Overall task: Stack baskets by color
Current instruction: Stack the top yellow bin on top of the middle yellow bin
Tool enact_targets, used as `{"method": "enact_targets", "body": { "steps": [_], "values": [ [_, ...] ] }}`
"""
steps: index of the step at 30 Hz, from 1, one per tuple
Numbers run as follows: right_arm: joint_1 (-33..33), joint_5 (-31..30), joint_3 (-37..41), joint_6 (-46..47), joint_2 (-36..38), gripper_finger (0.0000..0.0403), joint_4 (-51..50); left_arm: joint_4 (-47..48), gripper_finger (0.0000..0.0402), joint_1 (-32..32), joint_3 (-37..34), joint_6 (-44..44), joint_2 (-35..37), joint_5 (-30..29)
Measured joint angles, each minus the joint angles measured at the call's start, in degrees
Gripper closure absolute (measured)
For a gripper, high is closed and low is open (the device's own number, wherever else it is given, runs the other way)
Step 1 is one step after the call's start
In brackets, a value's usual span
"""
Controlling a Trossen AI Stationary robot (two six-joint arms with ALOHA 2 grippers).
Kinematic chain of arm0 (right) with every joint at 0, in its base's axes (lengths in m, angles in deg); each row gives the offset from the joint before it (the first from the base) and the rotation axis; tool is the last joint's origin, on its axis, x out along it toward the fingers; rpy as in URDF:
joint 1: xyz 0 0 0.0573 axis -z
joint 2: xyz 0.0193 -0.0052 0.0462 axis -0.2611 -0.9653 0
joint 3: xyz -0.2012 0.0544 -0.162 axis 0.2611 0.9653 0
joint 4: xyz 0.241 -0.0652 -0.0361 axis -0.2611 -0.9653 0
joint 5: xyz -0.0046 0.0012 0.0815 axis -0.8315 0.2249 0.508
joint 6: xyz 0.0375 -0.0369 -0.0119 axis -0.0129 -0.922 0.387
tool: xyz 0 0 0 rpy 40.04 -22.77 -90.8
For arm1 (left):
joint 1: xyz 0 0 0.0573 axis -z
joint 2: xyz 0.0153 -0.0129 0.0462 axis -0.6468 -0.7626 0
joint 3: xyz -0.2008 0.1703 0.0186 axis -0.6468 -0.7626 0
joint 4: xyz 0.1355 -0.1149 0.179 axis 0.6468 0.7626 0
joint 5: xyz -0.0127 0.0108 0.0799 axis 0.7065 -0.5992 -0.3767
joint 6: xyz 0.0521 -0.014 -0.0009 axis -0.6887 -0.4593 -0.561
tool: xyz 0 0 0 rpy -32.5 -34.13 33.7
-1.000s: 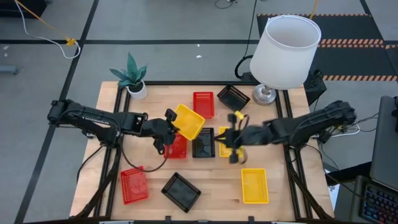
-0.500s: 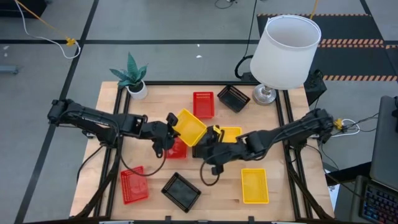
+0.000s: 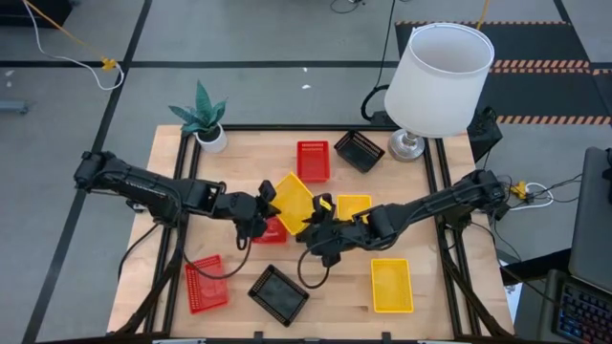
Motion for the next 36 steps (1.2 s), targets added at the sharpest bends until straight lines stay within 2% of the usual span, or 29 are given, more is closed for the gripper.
{"method": "enact_targets", "body": {
  "steps": [8, 15, 20, 25, 31, 36],
  "values": [
    [0.26, -0.05, 0.09, -3.48, -2.60, 0.0250, 0.80, -1.57, 0.0393, 0.81, -0.02, -4.73, -3.09, -0.61],
    [0.31, -0.24, 0.09, -2.99, -2.30, 0.0257, -3.05, -2.08, 0.0380, 1.55, 0.00, -4.98, -2.87, -1.88],
    [0.31, -0.03, 0.08, -2.47, -2.27, 0.0287, -4.86, -2.89, 0.0393, 1.88, 0.00, -6.23, -2.88, -2.08],
    [-0.01, 0.26, 0.09, -1.21, -2.27, 0.0330, -6.45, -3.67, 0.0371, 1.90, 0.00, -5.84, -2.88, -2.08],
    [-0.13, 2.61, 0.09, -0.88, -2.16, 0.0382, -7.72, -9.76, 0.0372, 2.01, -0.15, -4.84, -2.89, -4.31],
    [-0.13, 3.06, 0.08, -0.53, -2.17, 0.0398, -8.19, -12.74, 0.0336, 2.31, -0.17, -2.36, -2.90, -6.94]
  ]
}}
